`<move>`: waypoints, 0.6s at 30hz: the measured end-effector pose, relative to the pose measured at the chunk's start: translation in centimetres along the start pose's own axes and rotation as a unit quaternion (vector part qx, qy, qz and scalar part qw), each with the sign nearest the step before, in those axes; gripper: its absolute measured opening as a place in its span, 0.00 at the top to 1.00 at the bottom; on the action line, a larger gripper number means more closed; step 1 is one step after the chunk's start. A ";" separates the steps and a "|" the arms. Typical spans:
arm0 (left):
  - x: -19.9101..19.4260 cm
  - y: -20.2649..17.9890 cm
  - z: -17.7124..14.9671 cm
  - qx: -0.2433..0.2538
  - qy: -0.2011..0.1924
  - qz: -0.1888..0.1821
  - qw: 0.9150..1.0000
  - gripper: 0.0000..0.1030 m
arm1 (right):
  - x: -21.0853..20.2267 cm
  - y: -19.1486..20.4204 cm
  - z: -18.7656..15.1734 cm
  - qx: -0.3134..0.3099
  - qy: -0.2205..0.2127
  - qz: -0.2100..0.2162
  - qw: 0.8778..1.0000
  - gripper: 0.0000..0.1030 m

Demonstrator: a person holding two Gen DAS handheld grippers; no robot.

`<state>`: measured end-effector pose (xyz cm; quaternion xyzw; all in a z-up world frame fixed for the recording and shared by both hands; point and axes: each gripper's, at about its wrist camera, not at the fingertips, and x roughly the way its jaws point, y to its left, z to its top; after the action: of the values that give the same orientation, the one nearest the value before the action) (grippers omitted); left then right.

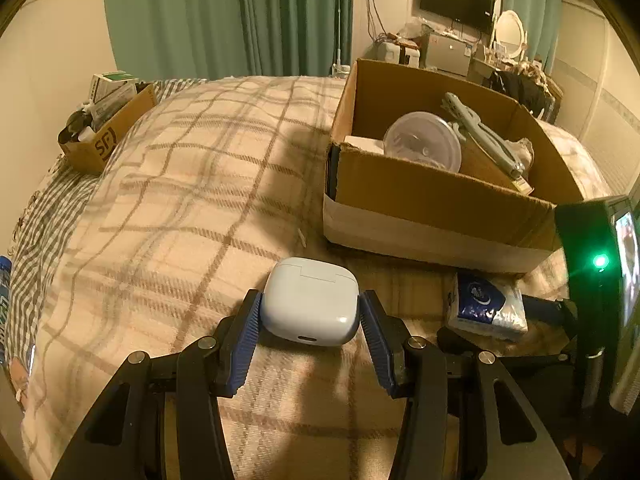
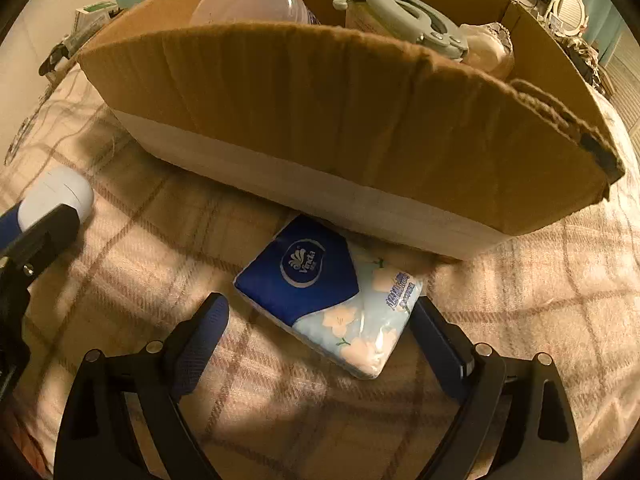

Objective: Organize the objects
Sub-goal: 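Grasp the white earbuds case with the left tool while the right tool grasps the blue tissue pack, then carry the earbuds case and tissue pack over the cardboard box while both tools release them inside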

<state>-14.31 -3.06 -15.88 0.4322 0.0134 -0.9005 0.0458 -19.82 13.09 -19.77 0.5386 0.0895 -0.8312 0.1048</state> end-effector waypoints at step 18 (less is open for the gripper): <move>-0.2 -0.5 -0.3 0.016 0.002 -0.010 1.000 0.51 | -4.1 0.0 -1.2 -0.014 -0.047 0.010 0.999 0.87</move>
<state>-13.97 -2.55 -15.90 0.4348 0.0036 -0.9000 0.0300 -17.17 13.68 -16.54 0.4979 0.0908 -0.8533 0.1253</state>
